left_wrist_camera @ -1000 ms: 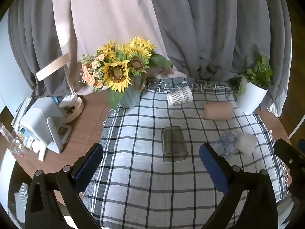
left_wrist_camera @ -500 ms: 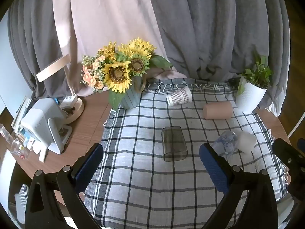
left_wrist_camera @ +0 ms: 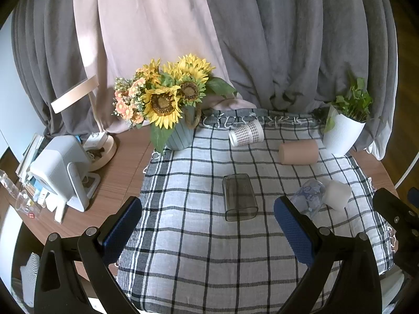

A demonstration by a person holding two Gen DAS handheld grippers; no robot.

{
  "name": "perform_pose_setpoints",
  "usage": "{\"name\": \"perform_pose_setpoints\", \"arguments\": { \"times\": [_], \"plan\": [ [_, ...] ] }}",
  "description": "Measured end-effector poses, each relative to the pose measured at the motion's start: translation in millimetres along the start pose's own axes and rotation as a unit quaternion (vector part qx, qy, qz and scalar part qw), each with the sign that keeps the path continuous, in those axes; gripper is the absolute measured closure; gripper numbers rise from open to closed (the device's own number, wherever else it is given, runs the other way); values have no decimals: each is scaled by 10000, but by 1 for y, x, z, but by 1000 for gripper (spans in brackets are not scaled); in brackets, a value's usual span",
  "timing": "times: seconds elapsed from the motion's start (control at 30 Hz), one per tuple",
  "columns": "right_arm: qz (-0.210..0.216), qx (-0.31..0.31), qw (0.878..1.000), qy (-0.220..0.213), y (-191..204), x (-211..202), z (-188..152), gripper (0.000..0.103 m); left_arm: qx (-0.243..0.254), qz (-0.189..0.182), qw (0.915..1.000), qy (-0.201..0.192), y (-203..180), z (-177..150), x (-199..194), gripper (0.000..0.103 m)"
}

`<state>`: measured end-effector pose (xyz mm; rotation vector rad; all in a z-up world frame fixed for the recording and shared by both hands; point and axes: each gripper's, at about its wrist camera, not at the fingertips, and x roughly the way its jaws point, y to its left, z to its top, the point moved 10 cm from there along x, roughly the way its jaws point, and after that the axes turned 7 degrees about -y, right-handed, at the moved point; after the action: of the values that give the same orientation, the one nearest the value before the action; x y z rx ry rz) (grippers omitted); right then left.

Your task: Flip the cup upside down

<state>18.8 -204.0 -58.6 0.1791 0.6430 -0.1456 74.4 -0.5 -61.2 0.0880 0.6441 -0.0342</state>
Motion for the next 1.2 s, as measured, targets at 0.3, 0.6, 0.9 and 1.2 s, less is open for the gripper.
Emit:
{"name": "perform_pose_setpoints", "arguments": {
  "times": [0.3,0.6,0.9,1.2],
  "plan": [
    [-1,0,10000,-10,1,-1,0,2,-1,14,10000,-23,1,-1,-6,0],
    [-8,-7,10000,-18,1,-1,0,1,-2,3,10000,-20,2,-3,-5,0],
    [-7,-9,10000,-22,2,-1,0,1,2,8,10000,-26,1,-4,-5,0],
    [-5,-11,10000,-23,0,2,1,2,6,9,10000,-30,1,-4,-5,0]
  ]
}}
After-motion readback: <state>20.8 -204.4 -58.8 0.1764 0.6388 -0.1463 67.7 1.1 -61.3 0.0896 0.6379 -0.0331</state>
